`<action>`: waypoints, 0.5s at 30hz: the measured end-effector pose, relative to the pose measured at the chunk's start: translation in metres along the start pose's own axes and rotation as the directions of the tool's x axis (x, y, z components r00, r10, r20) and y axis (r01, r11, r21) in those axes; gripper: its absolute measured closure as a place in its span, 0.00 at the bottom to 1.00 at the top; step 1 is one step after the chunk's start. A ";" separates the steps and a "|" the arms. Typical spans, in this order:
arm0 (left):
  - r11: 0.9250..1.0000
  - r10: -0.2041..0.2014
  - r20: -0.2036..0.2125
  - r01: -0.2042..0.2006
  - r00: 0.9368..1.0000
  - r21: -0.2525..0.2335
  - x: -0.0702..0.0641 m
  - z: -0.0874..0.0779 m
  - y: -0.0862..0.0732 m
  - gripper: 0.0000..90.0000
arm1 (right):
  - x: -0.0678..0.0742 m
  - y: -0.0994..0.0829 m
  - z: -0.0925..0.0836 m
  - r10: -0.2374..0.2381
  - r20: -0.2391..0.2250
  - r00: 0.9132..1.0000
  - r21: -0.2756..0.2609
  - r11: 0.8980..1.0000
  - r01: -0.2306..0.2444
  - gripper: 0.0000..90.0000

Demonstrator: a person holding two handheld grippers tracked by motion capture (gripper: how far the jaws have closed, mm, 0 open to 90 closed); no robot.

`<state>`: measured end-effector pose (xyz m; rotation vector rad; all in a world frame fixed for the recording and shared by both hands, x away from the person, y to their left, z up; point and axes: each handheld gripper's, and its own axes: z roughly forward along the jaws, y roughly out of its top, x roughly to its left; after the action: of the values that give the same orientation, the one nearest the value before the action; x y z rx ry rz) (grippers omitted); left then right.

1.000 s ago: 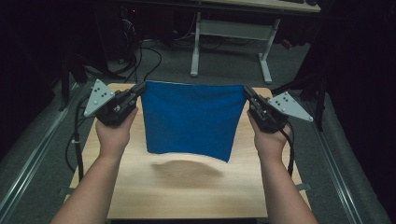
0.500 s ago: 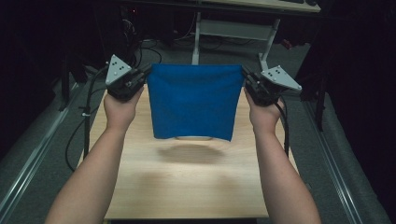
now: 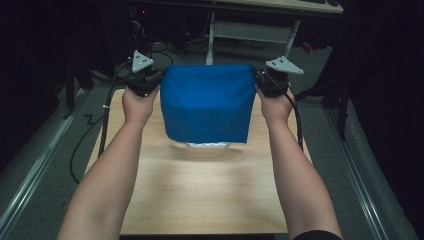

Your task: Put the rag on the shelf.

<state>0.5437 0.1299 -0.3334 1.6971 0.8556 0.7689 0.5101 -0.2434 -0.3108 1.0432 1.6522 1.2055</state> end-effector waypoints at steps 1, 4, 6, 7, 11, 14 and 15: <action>1.000 -0.006 0.004 0.006 1.000 0.026 0.000 0.005 -0.006 0.98 | 0.000 -0.004 0.003 -0.007 0.001 1.000 0.014 1.000 0.007 0.99; 0.998 -0.016 0.012 0.015 1.000 0.064 -0.001 0.012 -0.020 0.98 | -0.001 -0.019 0.012 -0.007 -0.002 1.000 0.061 0.998 0.007 0.99; 0.995 -0.033 0.020 0.031 0.999 0.096 -0.002 0.017 -0.029 0.98 | -0.001 -0.027 0.016 0.006 -0.011 1.000 0.086 0.996 -0.005 0.99; 0.993 -0.034 0.024 0.031 0.999 0.111 -0.003 0.019 -0.034 0.98 | -0.001 -0.030 0.017 0.010 -0.011 1.000 0.097 0.995 -0.009 0.99; 0.983 -0.053 0.048 0.044 0.997 0.177 -0.003 0.025 -0.056 0.98 | 0.002 -0.053 0.025 -0.015 -0.029 0.999 0.168 0.986 0.020 0.99; 0.975 -0.071 0.065 0.056 0.995 0.215 -0.004 0.027 -0.069 0.98 | 0.004 -0.060 0.027 -0.025 -0.038 0.999 0.183 0.983 0.031 0.99; 0.971 -0.075 0.074 0.056 0.994 0.231 -0.005 0.028 -0.075 0.98 | 0.005 -0.064 0.028 -0.020 -0.044 0.999 0.196 0.980 0.029 0.99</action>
<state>0.5512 0.1270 -0.4135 1.8793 0.9677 0.5682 0.5246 -0.2434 -0.3794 1.1207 1.8405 1.0705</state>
